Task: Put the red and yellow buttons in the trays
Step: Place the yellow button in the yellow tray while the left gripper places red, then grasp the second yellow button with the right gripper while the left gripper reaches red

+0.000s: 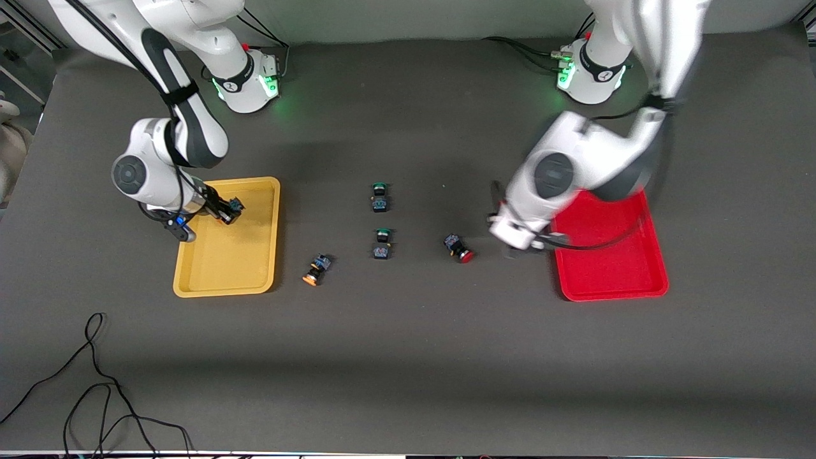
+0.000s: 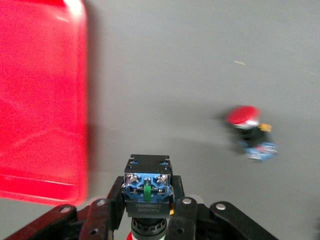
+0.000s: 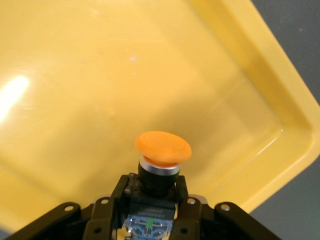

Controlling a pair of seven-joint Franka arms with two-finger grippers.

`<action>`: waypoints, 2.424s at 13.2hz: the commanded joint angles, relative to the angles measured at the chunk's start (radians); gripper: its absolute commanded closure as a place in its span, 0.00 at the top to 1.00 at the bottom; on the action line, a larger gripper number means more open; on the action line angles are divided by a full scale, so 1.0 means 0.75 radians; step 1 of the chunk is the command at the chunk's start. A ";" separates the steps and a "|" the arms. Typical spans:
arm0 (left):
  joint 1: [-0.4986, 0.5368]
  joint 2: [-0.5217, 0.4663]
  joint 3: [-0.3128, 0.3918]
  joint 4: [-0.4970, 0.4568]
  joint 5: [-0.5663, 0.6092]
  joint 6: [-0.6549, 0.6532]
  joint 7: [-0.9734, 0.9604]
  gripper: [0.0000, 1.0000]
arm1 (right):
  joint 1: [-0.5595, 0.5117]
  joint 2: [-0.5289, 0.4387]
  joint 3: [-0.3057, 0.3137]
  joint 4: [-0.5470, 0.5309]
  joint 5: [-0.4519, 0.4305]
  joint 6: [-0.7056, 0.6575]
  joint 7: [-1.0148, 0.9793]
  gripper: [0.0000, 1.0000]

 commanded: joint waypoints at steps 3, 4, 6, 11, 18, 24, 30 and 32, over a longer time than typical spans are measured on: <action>0.325 -0.054 -0.011 -0.124 0.002 -0.033 0.465 0.02 | 0.005 0.033 -0.003 0.012 0.038 0.019 -0.044 0.66; 0.364 -0.041 -0.011 -0.181 0.033 0.059 0.500 0.02 | 0.005 0.027 -0.005 0.012 0.038 0.021 -0.044 0.99; 0.409 -0.017 -0.009 -0.320 0.090 0.312 0.519 0.02 | 0.011 -0.013 -0.003 0.022 0.038 0.007 -0.028 1.00; 0.417 0.102 -0.009 -0.341 0.168 0.457 0.517 0.80 | 0.023 -0.051 0.102 0.365 0.038 -0.242 0.032 1.00; 0.401 0.043 -0.026 -0.051 0.142 0.028 0.472 1.00 | 0.025 0.338 0.336 0.969 0.034 -0.388 0.197 1.00; 0.317 0.036 -0.169 0.056 0.033 0.011 -0.142 1.00 | 0.062 0.569 0.389 1.016 0.022 -0.226 0.341 1.00; -0.057 0.179 -0.167 0.170 0.050 0.158 -0.806 1.00 | 0.087 0.590 0.391 0.840 0.022 -0.015 0.341 0.64; -0.135 0.251 -0.159 0.205 0.094 0.217 -0.943 1.00 | 0.087 0.582 0.391 0.840 0.028 -0.017 0.341 0.29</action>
